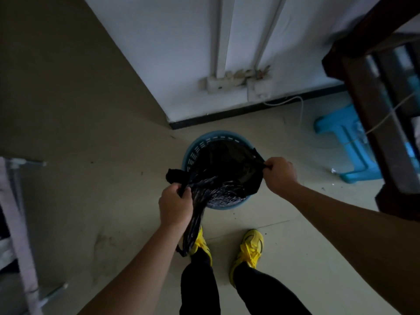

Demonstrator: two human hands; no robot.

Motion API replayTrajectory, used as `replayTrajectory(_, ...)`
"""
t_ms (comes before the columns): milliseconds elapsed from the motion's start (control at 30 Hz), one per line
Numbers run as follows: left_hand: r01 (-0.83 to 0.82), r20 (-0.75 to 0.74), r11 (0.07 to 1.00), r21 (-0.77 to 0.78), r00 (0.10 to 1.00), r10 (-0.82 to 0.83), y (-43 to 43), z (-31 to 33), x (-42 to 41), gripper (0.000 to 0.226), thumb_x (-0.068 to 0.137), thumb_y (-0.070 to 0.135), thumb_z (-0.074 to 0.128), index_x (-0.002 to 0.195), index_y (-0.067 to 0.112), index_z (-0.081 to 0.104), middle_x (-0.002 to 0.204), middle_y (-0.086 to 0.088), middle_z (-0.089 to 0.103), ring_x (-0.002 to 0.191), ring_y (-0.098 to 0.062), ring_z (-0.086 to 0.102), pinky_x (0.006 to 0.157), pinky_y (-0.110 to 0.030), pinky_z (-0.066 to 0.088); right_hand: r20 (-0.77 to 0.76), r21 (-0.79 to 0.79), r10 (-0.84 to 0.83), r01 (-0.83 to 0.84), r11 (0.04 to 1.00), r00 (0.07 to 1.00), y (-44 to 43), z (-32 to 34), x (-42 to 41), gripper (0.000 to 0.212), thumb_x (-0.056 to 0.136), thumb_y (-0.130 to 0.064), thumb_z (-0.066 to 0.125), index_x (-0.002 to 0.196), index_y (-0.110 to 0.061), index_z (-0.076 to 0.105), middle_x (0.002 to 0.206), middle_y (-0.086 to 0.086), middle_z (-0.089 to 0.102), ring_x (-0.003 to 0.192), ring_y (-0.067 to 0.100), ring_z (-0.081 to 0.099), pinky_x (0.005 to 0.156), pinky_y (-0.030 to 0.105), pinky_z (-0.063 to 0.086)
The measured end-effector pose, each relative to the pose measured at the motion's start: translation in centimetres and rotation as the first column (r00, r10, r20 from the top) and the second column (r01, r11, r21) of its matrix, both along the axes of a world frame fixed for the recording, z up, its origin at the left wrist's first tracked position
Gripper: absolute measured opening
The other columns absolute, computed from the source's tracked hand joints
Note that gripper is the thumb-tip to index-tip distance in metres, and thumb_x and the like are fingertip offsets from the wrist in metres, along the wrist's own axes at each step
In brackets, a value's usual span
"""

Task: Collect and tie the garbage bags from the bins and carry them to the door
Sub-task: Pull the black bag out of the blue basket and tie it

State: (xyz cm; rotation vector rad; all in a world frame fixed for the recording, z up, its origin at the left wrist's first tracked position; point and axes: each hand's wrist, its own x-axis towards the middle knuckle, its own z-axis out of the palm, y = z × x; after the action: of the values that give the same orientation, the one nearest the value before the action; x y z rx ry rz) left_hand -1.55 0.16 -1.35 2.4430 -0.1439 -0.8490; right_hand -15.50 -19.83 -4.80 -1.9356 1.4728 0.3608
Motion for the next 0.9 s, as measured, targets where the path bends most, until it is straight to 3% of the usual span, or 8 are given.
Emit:
replayTrajectory(133, 0.006, -0.01, 0.999, -0.047, 1.0, -0.006, 1.9, 5.4, -1.6, 0.028, 0.091, 0.015, 0.057, 0.065, 0.003, 0.054, 0.058, -0.012, 0.055, 0.054, -0.024, 0.051, 0.051, -0.03, 0.035, 0.011, 0.001, -0.051, 0.051, 0.999, 0.999, 2.6, 4.8, -2.9, 0.018, 0.084, -0.01, 0.052, 0.087, -0.013, 0.069, 0.077, 0.008, 0.061, 0.071, 0.027, 0.055, 0.063, 0.026, 0.039)
replayTrajectory(300, 0.064, -0.016, 0.988, -0.141, 0.998, -0.067, 5.2, 11.0, -3.7, 0.024, 0.088, 0.013, 0.059, 0.075, -0.007, 0.062, 0.069, -0.022, 0.062, 0.06, -0.023, 0.054, 0.054, -0.028, 0.035, 0.058, -0.04, -0.155, 0.157, 0.987, 0.986, 6.6, 9.5, -7.1, 0.016, 0.089, -0.02, 0.055, 0.083, -0.013, 0.067, 0.075, 0.008, 0.062, 0.07, 0.025, 0.056, 0.056, 0.026, 0.037)
replayTrajectory(433, 0.161, 0.003, 0.976, -0.149, 0.987, -0.162, 8.2, 13.9, -4.4, 0.03, 0.088, 0.016, 0.059, 0.069, -0.007, 0.056, 0.06, -0.021, 0.05, 0.055, -0.02, 0.047, 0.055, -0.028, 0.03, 0.08, -0.053, -0.247, 0.251, 0.966, 0.966, 10.2, 12.1, -10.7, 0.019, 0.087, -0.023, 0.054, 0.075, -0.014, 0.065, 0.071, 0.008, 0.063, 0.063, 0.023, 0.056, 0.053, 0.025, 0.04)
replayTrajectory(567, 0.257, 0.055, 0.955, -0.15, 0.966, -0.251, 12.1, 15.1, -5.9, 0.037, 0.085, 0.024, 0.06, 0.056, 0.01, 0.042, 0.054, -0.01, 0.041, 0.052, -0.019, 0.04, 0.054, -0.029, 0.026, 0.126, -0.09, -0.337, 0.349, 0.933, 0.933, 14.5, 13.6, -14.8, 0.02, 0.087, -0.024, 0.054, 0.075, -0.013, 0.066, 0.074, 0.011, 0.065, 0.068, 0.027, 0.059, 0.061, 0.03, 0.048)
replayTrajectory(700, 0.412, 0.124, 0.905, -0.104, 0.908, -0.4, 16.1, 16.1, -9.3, 0.04, 0.085, 0.025, 0.06, 0.056, 0.014, 0.034, 0.054, -0.008, 0.033, 0.05, -0.021, 0.034, 0.054, -0.03, 0.023, 0.139, -0.115, -0.405, 0.421, 0.9, 0.903, 19.5, 14.8, -19.1, 0.02, 0.085, -0.025, 0.056, 0.078, -0.011, 0.069, 0.076, 0.013, 0.066, 0.075, 0.034, 0.061, 0.066, 0.032, 0.048)
replayTrajectory(900, 0.479, 0.033, 0.871, -0.111, 0.878, -0.478, 21.4, 14.3, -15.1, 0.039, 0.085, 0.03, 0.061, 0.056, 0.014, 0.04, 0.055, -0.008, 0.035, 0.051, -0.019, 0.037, 0.055, -0.029, 0.025, 0.126, -0.065, -0.402, 0.412, 0.909, 0.907, 25.9, 15.3, -25.2, 0.019, 0.086, -0.02, 0.055, 0.077, -0.012, 0.069, 0.075, 0.009, 0.066, 0.07, 0.026, 0.058, 0.063, 0.028, 0.045)
